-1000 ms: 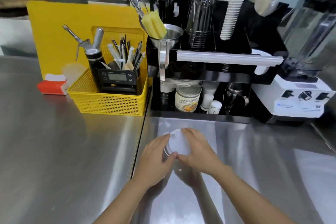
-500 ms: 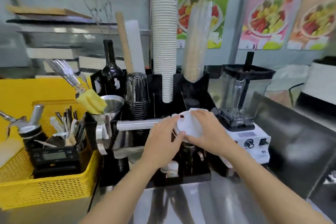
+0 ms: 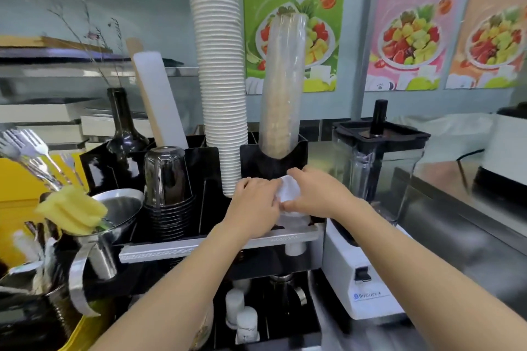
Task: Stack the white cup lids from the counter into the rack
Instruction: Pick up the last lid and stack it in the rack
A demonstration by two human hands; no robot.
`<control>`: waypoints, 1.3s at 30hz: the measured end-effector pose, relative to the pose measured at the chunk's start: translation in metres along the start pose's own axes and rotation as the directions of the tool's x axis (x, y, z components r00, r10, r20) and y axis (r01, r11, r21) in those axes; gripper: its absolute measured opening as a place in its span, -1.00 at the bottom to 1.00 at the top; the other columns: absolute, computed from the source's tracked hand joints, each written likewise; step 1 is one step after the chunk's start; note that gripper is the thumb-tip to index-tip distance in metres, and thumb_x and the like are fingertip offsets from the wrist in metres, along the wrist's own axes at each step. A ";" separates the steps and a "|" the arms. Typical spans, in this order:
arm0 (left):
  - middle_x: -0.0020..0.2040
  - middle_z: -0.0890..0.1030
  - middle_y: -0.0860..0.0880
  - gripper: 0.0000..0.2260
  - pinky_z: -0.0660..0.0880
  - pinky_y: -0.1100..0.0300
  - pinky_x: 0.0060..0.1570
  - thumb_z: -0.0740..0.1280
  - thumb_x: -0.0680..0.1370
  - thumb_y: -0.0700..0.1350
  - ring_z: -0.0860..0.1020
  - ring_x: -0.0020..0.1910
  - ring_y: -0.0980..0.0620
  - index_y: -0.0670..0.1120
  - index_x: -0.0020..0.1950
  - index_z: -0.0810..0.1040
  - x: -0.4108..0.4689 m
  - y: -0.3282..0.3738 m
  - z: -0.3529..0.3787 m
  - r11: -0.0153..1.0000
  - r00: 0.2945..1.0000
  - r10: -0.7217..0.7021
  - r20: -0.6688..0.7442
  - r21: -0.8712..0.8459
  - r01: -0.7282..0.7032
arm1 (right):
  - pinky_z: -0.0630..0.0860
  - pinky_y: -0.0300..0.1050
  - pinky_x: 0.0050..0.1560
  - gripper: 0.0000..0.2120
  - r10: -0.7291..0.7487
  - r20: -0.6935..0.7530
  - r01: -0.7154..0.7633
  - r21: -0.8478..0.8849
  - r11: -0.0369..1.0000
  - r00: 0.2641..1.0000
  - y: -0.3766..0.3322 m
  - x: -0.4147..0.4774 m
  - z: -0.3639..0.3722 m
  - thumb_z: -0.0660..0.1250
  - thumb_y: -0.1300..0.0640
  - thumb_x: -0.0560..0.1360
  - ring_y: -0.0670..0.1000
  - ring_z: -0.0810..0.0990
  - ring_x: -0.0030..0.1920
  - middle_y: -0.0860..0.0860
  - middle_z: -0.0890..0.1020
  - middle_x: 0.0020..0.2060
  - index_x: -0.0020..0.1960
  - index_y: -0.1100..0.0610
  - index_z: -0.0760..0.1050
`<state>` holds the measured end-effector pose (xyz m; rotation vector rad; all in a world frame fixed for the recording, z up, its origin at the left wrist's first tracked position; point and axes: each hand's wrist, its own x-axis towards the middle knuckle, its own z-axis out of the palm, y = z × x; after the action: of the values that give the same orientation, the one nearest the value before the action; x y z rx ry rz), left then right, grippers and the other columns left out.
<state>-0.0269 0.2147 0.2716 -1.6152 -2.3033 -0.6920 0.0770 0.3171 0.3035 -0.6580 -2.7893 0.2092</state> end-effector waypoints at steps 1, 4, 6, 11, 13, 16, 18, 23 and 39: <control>-0.13 0.54 -0.01 -0.79 0.15 0.04 0.33 0.12 0.51 -0.16 0.48 0.04 -0.06 -0.07 0.09 0.44 0.002 -0.003 0.002 0.999 1.000 0.007 0.025 0.037 -0.008 | 0.36 -0.08 -0.15 -0.39 -0.018 0.017 0.019 -0.039 0.999 1.000 -0.001 0.003 0.000 0.33 -0.19 0.33 0.10 0.45 -0.02 0.10 0.47 0.06 0.25 0.12 0.34; -0.03 0.60 -0.04 -0.73 0.06 0.06 0.33 0.12 0.51 -0.15 0.47 0.08 -0.04 -0.07 0.18 0.44 0.006 -0.011 0.004 0.999 0.999 -0.001 0.037 0.048 -0.001 | 0.35 -0.07 -0.21 -0.43 -0.043 0.068 0.049 -0.084 0.995 0.997 -0.003 0.011 0.001 0.32 -0.22 0.33 0.09 0.44 -0.11 0.09 0.47 -0.02 0.18 0.13 0.36; 0.01 0.59 -0.03 -0.72 0.03 0.05 0.33 0.13 0.50 -0.15 0.44 0.14 -0.02 -0.03 0.17 0.47 0.007 -0.017 0.005 0.999 0.999 0.008 0.043 0.050 -0.010 | 0.39 -0.05 -0.17 -0.41 -0.024 0.123 0.035 -0.086 0.996 0.992 -0.004 0.014 0.005 0.30 -0.23 0.33 0.11 0.45 -0.09 0.10 0.47 0.01 0.20 0.13 0.36; 0.15 0.57 0.01 -0.74 -0.12 0.00 0.38 0.12 0.49 -0.11 0.24 0.39 0.00 -0.03 0.10 0.51 0.002 -0.022 0.016 0.981 0.985 0.090 0.149 0.159 -0.113 | 0.37 -0.06 -0.28 -0.52 0.002 0.248 0.056 -0.226 0.972 0.969 -0.008 0.017 0.017 0.25 -0.12 0.37 0.09 0.45 -0.18 0.05 0.44 -0.12 0.18 0.11 0.29; 0.10 0.60 0.02 -0.77 -0.13 -0.02 0.39 0.12 0.49 -0.11 0.24 0.40 0.00 -0.03 0.05 0.52 0.002 -0.022 0.019 0.970 0.979 0.117 0.167 0.190 -0.149 | 0.31 -0.10 -0.39 -0.63 0.017 0.300 0.065 -0.259 0.964 0.954 -0.010 0.020 0.019 0.21 -0.09 0.38 0.03 0.42 -0.31 -0.01 0.40 -0.28 0.08 0.10 0.28; 0.09 0.61 -0.01 -0.76 -0.12 -0.04 0.39 0.12 0.49 -0.11 0.27 0.36 -0.01 -0.04 0.05 0.54 0.003 -0.021 0.020 0.961 0.972 0.140 0.190 0.212 -0.179 | 0.28 -0.12 -0.45 -0.77 0.051 0.377 0.060 -0.277 0.959 0.925 -0.013 0.026 0.019 0.17 -0.05 0.40 -0.02 0.40 -0.39 -0.02 0.41 -0.36 -0.06 0.08 0.27; 0.09 0.61 -0.02 -0.75 -0.12 -0.05 0.40 0.11 0.50 -0.12 0.27 0.35 -0.02 -0.05 0.06 0.54 0.003 -0.022 0.020 0.960 0.968 0.144 0.207 0.207 -0.187 | 0.32 -0.12 -0.44 -0.78 0.091 0.443 0.043 -0.283 0.958 0.892 -0.016 0.030 0.019 0.16 0.00 0.39 0.01 0.43 -0.39 0.00 0.46 -0.36 -0.05 0.11 0.35; 0.16 0.58 0.00 -0.71 -0.16 -0.08 0.41 0.06 0.52 -0.10 0.21 0.38 -0.02 -0.05 0.09 0.54 0.002 -0.023 0.019 0.953 0.956 0.152 0.253 0.220 -0.209 | 0.41 -0.08 -0.24 -0.68 0.149 0.571 0.023 -0.284 0.959 0.808 -0.022 0.038 0.016 0.18 -0.02 0.42 0.10 0.50 -0.25 0.13 0.63 -0.12 0.03 0.18 0.49; 0.02 0.63 0.04 -0.68 -0.09 0.02 0.37 0.06 0.49 -0.13 0.28 0.32 0.01 -0.06 -0.05 0.62 -0.002 -0.025 0.020 0.955 0.961 0.202 0.187 0.180 -0.236 | 0.41 -0.10 -0.10 -0.35 0.057 0.613 0.046 -0.151 0.988 0.788 -0.008 0.045 0.013 0.39 0.12 0.38 -0.08 0.42 -0.31 -0.10 0.43 -0.29 0.40 -0.06 0.22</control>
<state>-0.0479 0.2164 0.2478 -1.8538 -2.1706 -0.2730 0.0309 0.3301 0.3024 -0.7404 -3.4685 0.2410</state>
